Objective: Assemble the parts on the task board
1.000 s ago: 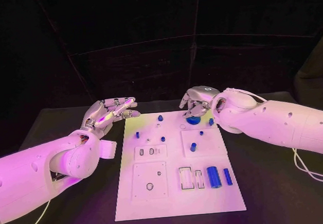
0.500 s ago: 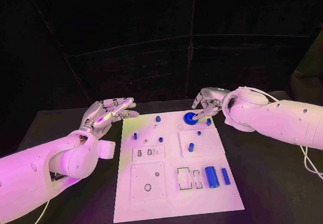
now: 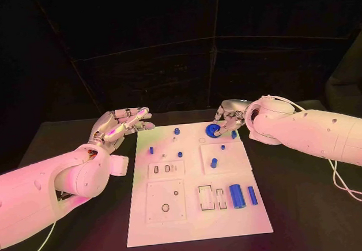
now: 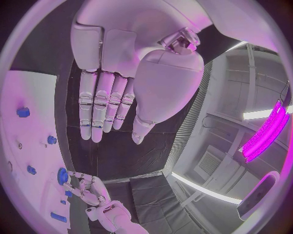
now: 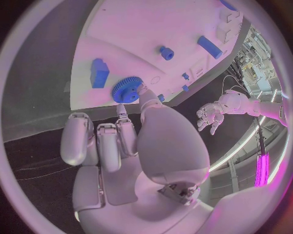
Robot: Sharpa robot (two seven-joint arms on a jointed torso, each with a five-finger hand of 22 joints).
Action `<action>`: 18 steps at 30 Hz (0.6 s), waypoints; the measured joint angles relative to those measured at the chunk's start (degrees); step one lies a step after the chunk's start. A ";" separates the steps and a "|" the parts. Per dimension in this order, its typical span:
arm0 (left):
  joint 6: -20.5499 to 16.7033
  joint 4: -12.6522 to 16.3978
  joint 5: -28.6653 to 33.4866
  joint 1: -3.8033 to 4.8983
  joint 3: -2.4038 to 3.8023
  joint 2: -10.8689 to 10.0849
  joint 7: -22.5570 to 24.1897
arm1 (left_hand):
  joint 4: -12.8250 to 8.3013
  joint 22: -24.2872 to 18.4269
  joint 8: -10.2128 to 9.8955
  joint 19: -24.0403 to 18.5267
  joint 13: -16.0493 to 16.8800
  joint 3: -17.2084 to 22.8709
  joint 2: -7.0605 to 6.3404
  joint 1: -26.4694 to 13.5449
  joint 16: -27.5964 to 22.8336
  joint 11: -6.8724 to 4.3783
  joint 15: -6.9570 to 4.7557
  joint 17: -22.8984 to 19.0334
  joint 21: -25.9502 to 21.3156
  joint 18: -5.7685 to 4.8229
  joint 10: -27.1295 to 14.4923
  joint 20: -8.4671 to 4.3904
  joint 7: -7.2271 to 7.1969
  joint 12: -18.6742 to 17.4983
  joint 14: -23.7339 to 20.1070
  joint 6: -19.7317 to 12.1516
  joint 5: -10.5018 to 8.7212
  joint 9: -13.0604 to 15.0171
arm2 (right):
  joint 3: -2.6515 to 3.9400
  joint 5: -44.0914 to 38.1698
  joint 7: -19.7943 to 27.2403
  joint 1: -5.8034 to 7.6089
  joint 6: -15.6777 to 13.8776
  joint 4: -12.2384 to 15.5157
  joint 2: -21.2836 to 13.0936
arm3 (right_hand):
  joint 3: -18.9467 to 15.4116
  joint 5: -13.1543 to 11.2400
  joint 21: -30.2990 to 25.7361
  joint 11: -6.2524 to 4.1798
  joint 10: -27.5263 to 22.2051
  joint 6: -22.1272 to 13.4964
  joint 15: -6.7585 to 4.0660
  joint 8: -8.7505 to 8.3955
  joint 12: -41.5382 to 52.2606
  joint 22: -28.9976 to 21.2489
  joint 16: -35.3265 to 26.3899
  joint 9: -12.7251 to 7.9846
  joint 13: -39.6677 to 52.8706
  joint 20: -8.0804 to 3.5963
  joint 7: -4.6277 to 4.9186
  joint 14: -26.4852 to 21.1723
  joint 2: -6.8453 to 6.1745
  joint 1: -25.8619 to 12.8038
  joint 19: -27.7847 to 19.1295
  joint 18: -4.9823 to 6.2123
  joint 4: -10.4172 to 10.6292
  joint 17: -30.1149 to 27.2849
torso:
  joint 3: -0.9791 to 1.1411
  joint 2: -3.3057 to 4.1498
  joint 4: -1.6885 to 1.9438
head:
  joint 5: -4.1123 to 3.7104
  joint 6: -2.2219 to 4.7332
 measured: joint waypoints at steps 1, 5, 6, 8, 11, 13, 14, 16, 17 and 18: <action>0.01 -0.01 0.00 0.00 0.00 0.01 -0.01 | 0.00 0.00 0.00 0.00 0.00 0.00 0.00 0.00 0.00 0.00 0.00 0.00 0.00 0.00 0.00 0.00 0.00 0.00 0.00 0.00 0.00 0.00 | 0.00 0.04 -0.02 0.00 0.12 -0.06 0.09 | 0.00 0.00 0.18 0.18 0.18 0.00 0.00 0.21 0.21 0.07 0.00 0.04 0.00 0.00 0.00 0.00 0.00 0.00 0.00 0.00 0.00 0.00 | 0.00 0.00 0.00 | 0.02 -0.02; 0.06 -0.06 0.00 0.00 0.00 0.02 -0.03 | 0.00 0.01 0.00 0.00 0.00 0.00 0.00 0.00 0.00 0.00 0.00 0.00 0.00 0.00 0.00 0.00 0.00 0.00 0.00 0.00 0.00 0.00 | 0.00 0.12 -0.04 -0.02 0.53 -0.21 0.36 | 0.00 0.00 0.23 0.20 0.61 0.21 0.00 0.28 0.93 0.30 0.22 0.04 0.00 0.00 0.20 0.00 0.32 0.32 0.00 0.00 0.00 0.00 | 0.00 -0.01 0.00 | 0.09 -0.05; 0.07 -0.07 0.00 0.00 0.00 0.02 -0.04 | 0.00 0.00 0.00 0.00 0.00 0.00 0.00 0.00 0.00 0.00 0.00 0.00 0.00 0.00 0.00 0.00 0.00 0.00 0.00 0.00 0.00 0.00 | 0.00 0.12 -0.04 -0.02 0.60 -0.25 0.41 | 0.00 0.00 0.33 0.07 0.72 0.41 0.00 0.50 1.35 0.46 0.22 0.05 0.00 0.00 0.17 0.00 0.52 0.52 0.00 0.01 0.00 -0.01 | 0.00 -0.01 0.00 | 0.09 -0.05; 0.09 -0.10 0.00 0.00 0.00 0.02 -0.05 | 0.00 0.00 0.00 0.00 0.00 0.00 0.00 0.00 0.00 0.00 0.00 0.00 0.00 0.00 0.00 0.00 0.00 0.00 0.00 0.00 0.00 0.00 | 0.01 0.12 -0.05 -0.01 0.67 -0.35 0.51 | 0.00 0.00 0.79 -0.12 0.90 0.62 0.00 0.59 2.24 1.03 0.27 0.10 0.00 -0.07 -0.01 0.00 0.92 0.92 0.55 0.00 0.00 -0.01 | 0.00 -0.01 0.00 | 0.10 -0.06; 0.12 -0.13 0.00 0.00 0.00 0.02 -0.08 | 0.00 0.01 0.00 0.00 0.00 0.00 0.00 0.00 0.00 0.00 0.00 -0.01 0.00 0.00 0.00 0.00 0.00 0.00 0.00 0.00 0.00 0.00 | 0.03 0.05 -0.10 0.01 0.72 -0.50 0.69 | 0.56 -0.18 1.29 -0.12 0.90 1.00 0.00 0.88 3.59 1.93 0.55 0.10 -0.01 -0.01 -0.03 0.00 1.62 1.62 0.61 0.00 -0.56 -0.01 | 0.00 -0.01 -0.02 | 0.10 -0.06; 0.14 -0.15 -0.01 0.00 0.00 0.03 -0.10 | 0.00 0.01 0.00 0.00 0.00 0.00 0.00 0.00 0.00 0.00 0.00 -0.01 -0.22 0.00 0.00 0.00 0.00 0.00 0.00 0.00 0.00 0.00 | 0.03 -0.02 -0.14 0.01 0.73 -0.58 0.81 | 0.72 -0.67 1.33 -0.12 0.90 1.00 0.00 0.88 3.96 2.22 0.55 0.10 -0.01 -0.01 -0.03 0.00 1.81 1.80 0.61 0.00 -0.73 -0.01 | 0.00 -0.01 -0.03 | 0.08 -0.10; 0.15 -0.16 -0.01 0.00 0.00 0.03 -0.11 | 0.00 0.01 0.00 0.00 0.00 0.00 0.00 0.00 0.00 0.00 0.00 -0.01 -0.22 0.00 0.00 0.00 0.00 0.00 0.00 0.00 0.00 0.00 | 0.04 -0.08 -0.15 0.02 0.73 -0.61 0.88 | 0.86 -0.68 1.33 -0.12 0.90 1.00 0.00 0.88 4.23 2.33 0.55 0.10 -0.01 -0.02 -0.03 0.00 1.81 1.81 0.61 0.00 -0.87 -0.01 | 0.00 -0.01 -0.05 | 0.08 -0.09; 0.16 -0.18 -0.01 0.00 0.00 0.05 -0.12 | 0.00 0.01 0.00 0.00 0.00 0.00 0.00 0.00 0.00 0.00 0.00 -0.01 -0.22 0.00 0.00 0.00 0.00 0.00 0.00 0.00 0.00 0.00 | 0.04 -0.24 -0.20 0.02 0.74 -0.67 1.04 | 0.91 -0.68 1.33 -0.12 0.90 1.11 0.00 0.97 4.43 2.47 0.55 0.09 -0.01 -0.22 0.07 0.00 2.04 2.04 0.83 0.01 -0.91 -0.01 | 0.01 -0.01 -0.05 | 0.08 -0.06; 0.17 -0.18 -0.01 0.00 0.00 0.05 -0.13 | 0.00 0.01 0.00 0.00 0.00 0.00 0.00 0.00 0.00 0.00 0.00 -0.01 -0.22 0.00 0.00 0.00 0.00 0.00 0.00 0.00 0.00 0.00 | 0.04 -0.34 -0.22 0.02 0.74 -0.69 1.11 | 1.09 -0.68 1.42 -0.12 0.90 1.45 0.00 1.12 4.80 2.58 0.55 0.08 -0.01 -0.08 -0.03 0.00 2.20 2.20 0.97 0.01 -1.09 -0.01 | 0.01 -0.02 -0.05 | 0.07 -0.06; 0.18 -0.19 -0.01 0.00 0.00 0.06 -0.13 | 0.00 0.01 0.00 0.00 0.00 0.00 0.00 0.00 0.00 0.00 0.00 -0.01 -0.22 0.00 0.00 0.00 0.00 0.00 0.00 0.00 0.00 0.00 | 0.05 -0.46 -0.26 0.02 0.74 -0.72 1.17 | 1.31 -0.68 1.62 -0.12 0.90 1.55 0.00 1.26 5.10 2.72 0.55 0.08 -0.01 0.00 -0.10 0.00 2.43 2.43 1.04 0.01 -1.31 -0.01 | 0.01 -0.01 -0.05 | 0.05 -0.06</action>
